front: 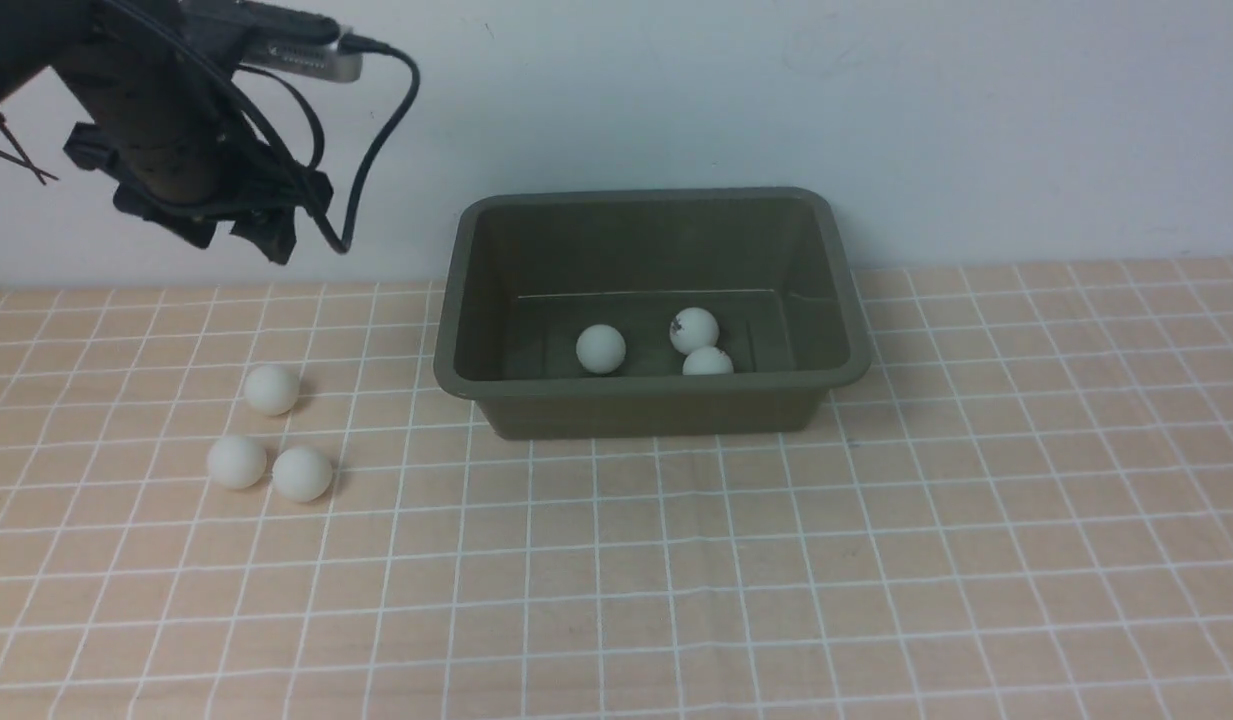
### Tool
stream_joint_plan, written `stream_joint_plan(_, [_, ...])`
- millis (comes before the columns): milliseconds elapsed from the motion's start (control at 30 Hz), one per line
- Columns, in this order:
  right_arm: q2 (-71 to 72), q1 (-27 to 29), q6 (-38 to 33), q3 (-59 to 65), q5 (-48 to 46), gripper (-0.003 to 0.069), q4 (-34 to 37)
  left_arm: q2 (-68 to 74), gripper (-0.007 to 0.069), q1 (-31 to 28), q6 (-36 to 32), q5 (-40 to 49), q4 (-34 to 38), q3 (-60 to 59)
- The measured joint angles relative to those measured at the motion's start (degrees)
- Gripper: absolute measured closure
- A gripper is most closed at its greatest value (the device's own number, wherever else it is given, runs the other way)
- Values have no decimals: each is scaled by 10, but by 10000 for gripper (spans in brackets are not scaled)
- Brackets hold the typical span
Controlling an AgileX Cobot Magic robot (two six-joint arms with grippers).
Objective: Put the table tennis balls into the box on the light coffee tablecloth.
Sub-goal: 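Reach for and grasp a ping pong ball on the table beside the basket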
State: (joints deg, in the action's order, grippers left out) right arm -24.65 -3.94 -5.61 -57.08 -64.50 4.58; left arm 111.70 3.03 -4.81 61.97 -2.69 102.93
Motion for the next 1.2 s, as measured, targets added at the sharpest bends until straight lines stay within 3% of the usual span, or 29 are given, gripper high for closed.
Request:
stream_joint_plan(333, [0,0,0,0,-14,677,0,92,241,-15,2,-33,-2,-1])
stream_joint_plan(633, [0,0,0,0,-33,677,0,124,241,-15,32,-56,-60,-1])
stream_joint_plan(1200, [0,0,0,0,-39,677,0,145,223,-16,32,-55,-45,-1])
